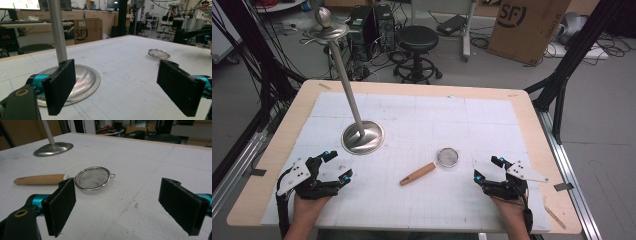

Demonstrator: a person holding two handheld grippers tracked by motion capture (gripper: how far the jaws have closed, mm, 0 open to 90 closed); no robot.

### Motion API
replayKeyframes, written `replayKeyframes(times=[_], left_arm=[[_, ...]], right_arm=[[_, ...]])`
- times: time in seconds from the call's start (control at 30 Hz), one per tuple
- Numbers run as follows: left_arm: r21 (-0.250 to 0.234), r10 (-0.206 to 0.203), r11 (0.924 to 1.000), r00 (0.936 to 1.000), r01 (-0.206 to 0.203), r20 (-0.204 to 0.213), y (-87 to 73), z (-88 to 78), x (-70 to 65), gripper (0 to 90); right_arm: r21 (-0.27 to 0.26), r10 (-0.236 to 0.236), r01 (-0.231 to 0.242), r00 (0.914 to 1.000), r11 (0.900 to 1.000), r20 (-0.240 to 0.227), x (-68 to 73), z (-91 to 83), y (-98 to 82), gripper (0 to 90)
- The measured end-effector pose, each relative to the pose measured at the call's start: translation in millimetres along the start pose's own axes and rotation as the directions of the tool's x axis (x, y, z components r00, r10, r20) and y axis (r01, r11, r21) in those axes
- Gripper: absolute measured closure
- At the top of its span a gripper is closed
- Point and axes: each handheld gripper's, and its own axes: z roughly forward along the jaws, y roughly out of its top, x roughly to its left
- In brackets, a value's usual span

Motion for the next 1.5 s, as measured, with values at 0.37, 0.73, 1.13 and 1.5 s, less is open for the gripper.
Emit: replayKeyframes(times=[0.37,0.73,1.13,1.5], left_arm=[[0.018,0.003,0.9998,1.0000,-0.003,-0.002,0.5,1.7,0.0,16.3],[0.019,0.004,0.9998,1.0000,-0.003,-0.002,0.6,1.6,0.1,16.3],[0.016,0.003,0.9999,1.0000,-0.003,-0.001,0.6,1.5,-0.1,16.3],[0.011,0.003,0.9999,1.0000,-0.003,0.000,0.4,0.9,0.0,16.4]], right_arm=[[0.011,-0.009,0.009,1.0000,1.000,0.000,0.6,0.9,0.3,13.6],[0.024,-0.016,0.016,0.9999,1.000,0.001,2.2,1.6,0.6,14.2],[0.029,-0.047,0.047,0.9989,0.998,-0.005,5.1,1.9,0.8,36.4],[0.081,-0.086,0.093,0.9927,0.992,-0.084,16.6,12.4,5.3,62.1]])
